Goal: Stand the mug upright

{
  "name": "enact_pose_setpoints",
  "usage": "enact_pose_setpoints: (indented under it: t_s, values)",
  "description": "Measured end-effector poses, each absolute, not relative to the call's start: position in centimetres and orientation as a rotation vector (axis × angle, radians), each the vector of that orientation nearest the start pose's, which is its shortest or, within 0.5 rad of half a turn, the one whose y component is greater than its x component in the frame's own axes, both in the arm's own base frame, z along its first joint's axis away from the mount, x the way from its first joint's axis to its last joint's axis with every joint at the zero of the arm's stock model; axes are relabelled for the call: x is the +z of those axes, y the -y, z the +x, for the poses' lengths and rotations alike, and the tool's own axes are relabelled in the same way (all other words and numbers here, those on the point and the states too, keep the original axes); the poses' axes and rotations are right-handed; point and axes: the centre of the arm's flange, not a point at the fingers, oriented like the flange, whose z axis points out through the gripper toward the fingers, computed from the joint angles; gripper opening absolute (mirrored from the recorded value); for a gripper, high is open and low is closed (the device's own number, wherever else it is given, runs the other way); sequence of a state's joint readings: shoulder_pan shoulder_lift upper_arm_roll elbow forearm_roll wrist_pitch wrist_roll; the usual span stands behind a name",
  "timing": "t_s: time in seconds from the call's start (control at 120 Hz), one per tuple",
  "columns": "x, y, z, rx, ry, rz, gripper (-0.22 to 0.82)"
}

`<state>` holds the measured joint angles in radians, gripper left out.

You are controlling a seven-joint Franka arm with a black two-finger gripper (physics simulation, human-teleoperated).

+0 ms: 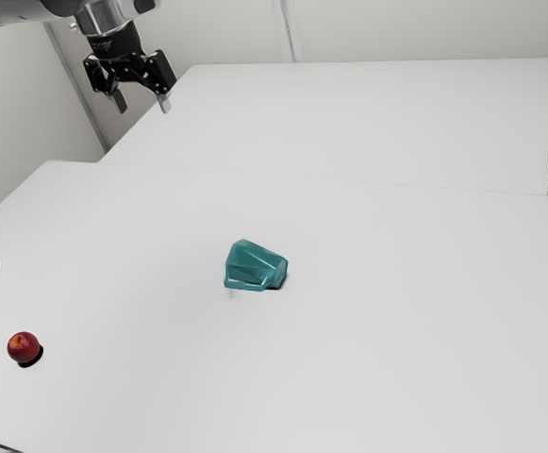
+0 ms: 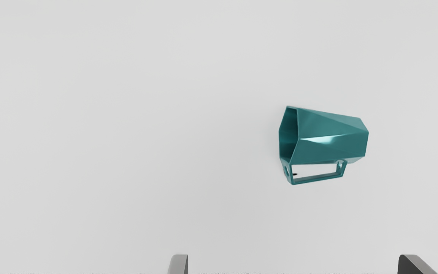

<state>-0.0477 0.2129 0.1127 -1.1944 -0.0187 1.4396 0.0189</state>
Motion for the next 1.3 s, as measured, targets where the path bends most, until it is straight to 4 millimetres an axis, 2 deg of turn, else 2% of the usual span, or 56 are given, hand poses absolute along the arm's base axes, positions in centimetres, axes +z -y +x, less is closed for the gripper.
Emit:
enact_pose_setpoints:
  t_s: [0.117,0.167,0.2,0.317,0.383,0.575,0.708,1.05,1.3]
  values:
    - [65.8,-2.8,60.3,-0.025,0.062,-3.136,0.6]
    - [64.4,-2.7,60.4,0.013,0.06,-3.153,0.6]
    - [62.5,-2.9,60.6,0.055,0.07,-3.179,0.6]
    - [52.9,-5.8,60.8,0.214,0.195,-3.395,0.6]
    - [48.7,-6.6,60.9,0.233,0.259,-3.523,0.6]
    - [39.7,-8.6,62.7,0.126,0.386,-3.817,0.6]
    - [33.9,-9.1,62.6,0.09,0.407,-3.927,0.6]
    - [28.2,-8.1,62.3,-0.067,0.261,-4.079,0.6]
    - [26.7,-6.6,61.7,-0.142,0.117,-4.148,0.6]
